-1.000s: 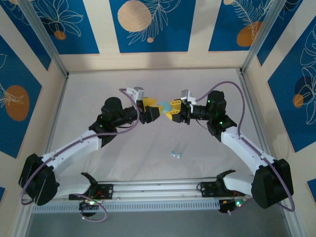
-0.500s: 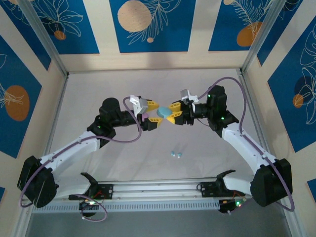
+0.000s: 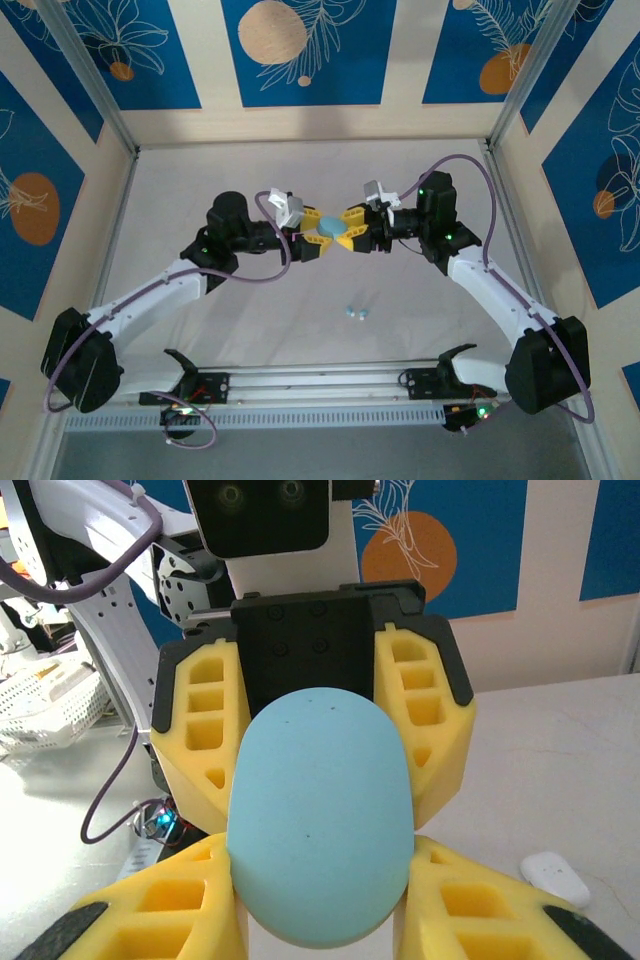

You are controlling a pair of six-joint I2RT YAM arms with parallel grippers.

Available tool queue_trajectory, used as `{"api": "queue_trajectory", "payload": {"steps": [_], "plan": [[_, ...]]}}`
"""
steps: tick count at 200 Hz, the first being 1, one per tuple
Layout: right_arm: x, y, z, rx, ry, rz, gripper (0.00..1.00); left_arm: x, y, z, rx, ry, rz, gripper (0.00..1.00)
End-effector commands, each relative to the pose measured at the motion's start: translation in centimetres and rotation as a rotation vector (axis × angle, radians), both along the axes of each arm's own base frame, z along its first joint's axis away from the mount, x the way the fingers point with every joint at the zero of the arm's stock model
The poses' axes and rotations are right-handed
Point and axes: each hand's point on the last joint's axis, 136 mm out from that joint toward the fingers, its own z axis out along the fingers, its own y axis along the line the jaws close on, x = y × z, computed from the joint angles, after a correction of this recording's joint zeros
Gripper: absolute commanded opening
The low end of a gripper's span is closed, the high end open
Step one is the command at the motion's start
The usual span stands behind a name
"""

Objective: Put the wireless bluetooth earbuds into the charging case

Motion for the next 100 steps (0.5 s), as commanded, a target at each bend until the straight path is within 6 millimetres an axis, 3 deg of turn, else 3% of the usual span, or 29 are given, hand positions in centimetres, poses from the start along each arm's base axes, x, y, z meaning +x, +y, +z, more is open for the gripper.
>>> {"api": "queue_trajectory", "payload": {"steps": [1,26,100], "plan": [[0.0,0.18,0.74,0.003,-0.032,0.008,0.31,-0.15,-0.12,1.77,-0.03,-0.012,-0.035,0.46],[0.02,0.21,0.72,0.0,-0.04,0.005,0.31,-0.24,-0.23,1.77,-0.023,-0.007,-0.045,0.42],[0.1,0.29,0.65,-0.001,-0.059,0.009,0.31,-0.37,-0.37,1.96,-0.044,0.001,-0.061,0.49]]}}
